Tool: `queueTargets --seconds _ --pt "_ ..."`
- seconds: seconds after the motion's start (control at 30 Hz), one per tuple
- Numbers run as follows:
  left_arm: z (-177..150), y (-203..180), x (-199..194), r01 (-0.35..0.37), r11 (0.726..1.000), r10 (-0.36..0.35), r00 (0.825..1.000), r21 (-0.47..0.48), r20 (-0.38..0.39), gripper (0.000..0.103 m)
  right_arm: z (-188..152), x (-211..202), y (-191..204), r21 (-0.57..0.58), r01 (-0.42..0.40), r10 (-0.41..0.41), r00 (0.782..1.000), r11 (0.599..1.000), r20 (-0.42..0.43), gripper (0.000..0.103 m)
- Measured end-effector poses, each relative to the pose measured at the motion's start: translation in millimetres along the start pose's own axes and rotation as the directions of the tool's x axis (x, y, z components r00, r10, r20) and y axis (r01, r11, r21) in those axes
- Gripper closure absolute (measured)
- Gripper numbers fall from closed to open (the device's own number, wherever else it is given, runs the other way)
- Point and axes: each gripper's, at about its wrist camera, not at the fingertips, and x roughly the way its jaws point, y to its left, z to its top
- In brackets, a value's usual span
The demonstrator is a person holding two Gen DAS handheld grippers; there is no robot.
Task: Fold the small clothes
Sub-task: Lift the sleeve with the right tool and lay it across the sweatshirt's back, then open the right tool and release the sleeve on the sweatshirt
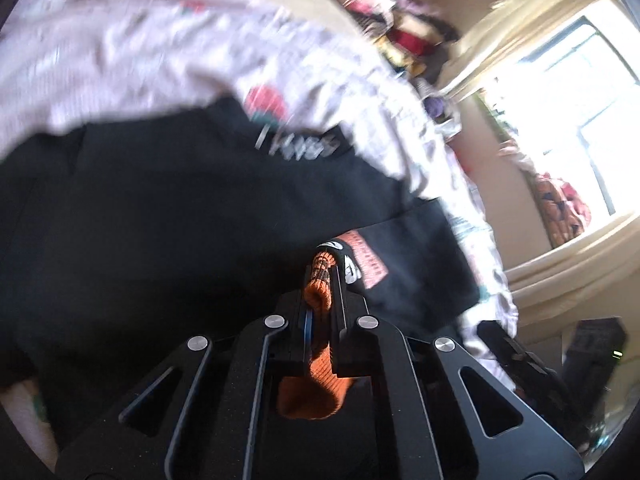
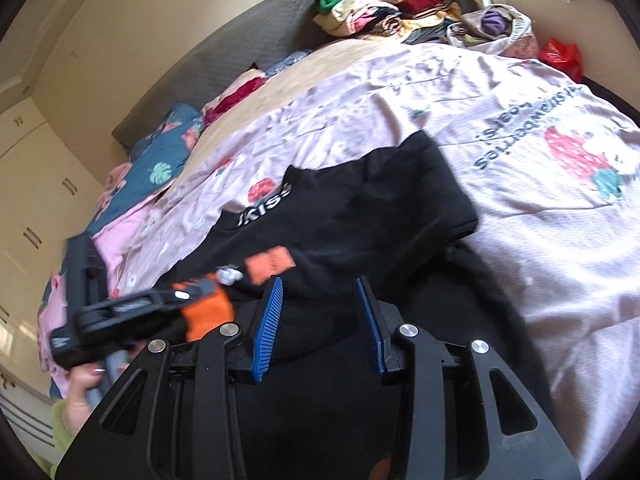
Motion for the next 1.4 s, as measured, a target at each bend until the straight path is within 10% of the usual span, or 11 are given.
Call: queueTargets --seconds 0.2,0.5,0.73,1.13,1.4 --pt "17.3 -1.3 -53.7 0.024 0.999 -0.027 0.993 0.033 0.114 0.102 4.3 -7.5 -1.9 -0.007 0.006 -0.006 1.000 1.000 0.026 0.067" --pt "12.5 41.2 -47.7 -0.079 0.996 0.083 0.993 -0.049 0.089 0.102 -1.0 10.1 4.5 -0.031 0.032 -0.032 0.999 0.999 -0.010 0.067" --pt "10.4 52.5 -51.3 -0.204 0.978 0.208 0.971 -0.045 0.121 0.082 -1.1 30.9 18.0 -0.110 0.082 -0.086 0.996 0.991 -0.039 0.066" --pt "-26.1 61.9 -2.1 -0.323 0.945 0.324 0.946 0.058 -0.017 0.061 -5.6 98.2 40.5 -0.270 0.177 -0.230 0.956 0.947 -0.180 0.046" --pt "-28.7 69.0 -49.8 -0.333 0.943 0.333 0.942 0.001 0.038 0.036 -20.5 64.9 54.6 -0.241 0.047 -0.081 0.987 0.969 -0.137 0.014"
